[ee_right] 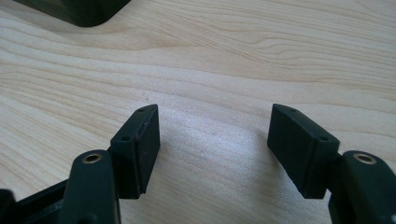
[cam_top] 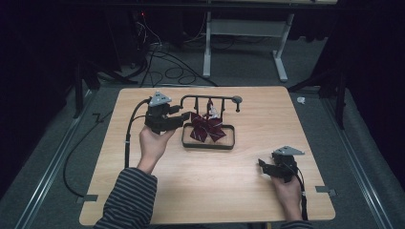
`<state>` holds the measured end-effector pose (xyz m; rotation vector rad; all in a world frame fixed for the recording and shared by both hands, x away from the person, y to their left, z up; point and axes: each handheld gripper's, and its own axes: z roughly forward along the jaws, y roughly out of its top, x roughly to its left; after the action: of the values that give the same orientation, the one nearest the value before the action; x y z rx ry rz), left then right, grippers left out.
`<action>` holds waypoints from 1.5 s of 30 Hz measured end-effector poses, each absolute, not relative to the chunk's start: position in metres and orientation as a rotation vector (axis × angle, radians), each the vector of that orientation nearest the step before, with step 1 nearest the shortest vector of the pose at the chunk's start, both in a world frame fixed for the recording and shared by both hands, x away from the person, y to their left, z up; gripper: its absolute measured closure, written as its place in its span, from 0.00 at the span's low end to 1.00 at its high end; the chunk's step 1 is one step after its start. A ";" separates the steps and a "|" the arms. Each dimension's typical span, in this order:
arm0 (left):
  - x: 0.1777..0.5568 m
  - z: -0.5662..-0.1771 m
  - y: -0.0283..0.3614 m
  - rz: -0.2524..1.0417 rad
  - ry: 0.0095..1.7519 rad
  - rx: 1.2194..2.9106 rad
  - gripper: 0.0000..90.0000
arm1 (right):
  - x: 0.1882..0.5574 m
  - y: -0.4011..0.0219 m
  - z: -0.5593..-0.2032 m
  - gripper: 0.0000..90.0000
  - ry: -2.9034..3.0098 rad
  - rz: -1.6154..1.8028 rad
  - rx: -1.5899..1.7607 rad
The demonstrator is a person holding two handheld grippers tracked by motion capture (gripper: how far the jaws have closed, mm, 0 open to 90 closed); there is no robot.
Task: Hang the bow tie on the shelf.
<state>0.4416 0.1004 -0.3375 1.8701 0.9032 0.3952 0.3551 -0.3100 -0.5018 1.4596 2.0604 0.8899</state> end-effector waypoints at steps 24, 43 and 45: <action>0.424 -0.353 0.134 0.390 0.974 1.831 0.52 | 0.355 -0.310 -0.502 0.40 2.059 0.890 1.462; 0.411 -0.371 0.157 0.380 1.046 1.814 0.51 | 0.355 -0.310 -0.502 0.39 2.063 0.888 1.460; 0.409 -0.373 0.159 0.380 1.052 1.811 0.51 | 0.355 -0.310 -0.502 0.39 2.065 0.889 1.456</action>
<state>0.4093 0.1593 -0.3733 1.8107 1.0521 0.3800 0.3551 -0.3096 -0.5018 1.4558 2.0651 0.8893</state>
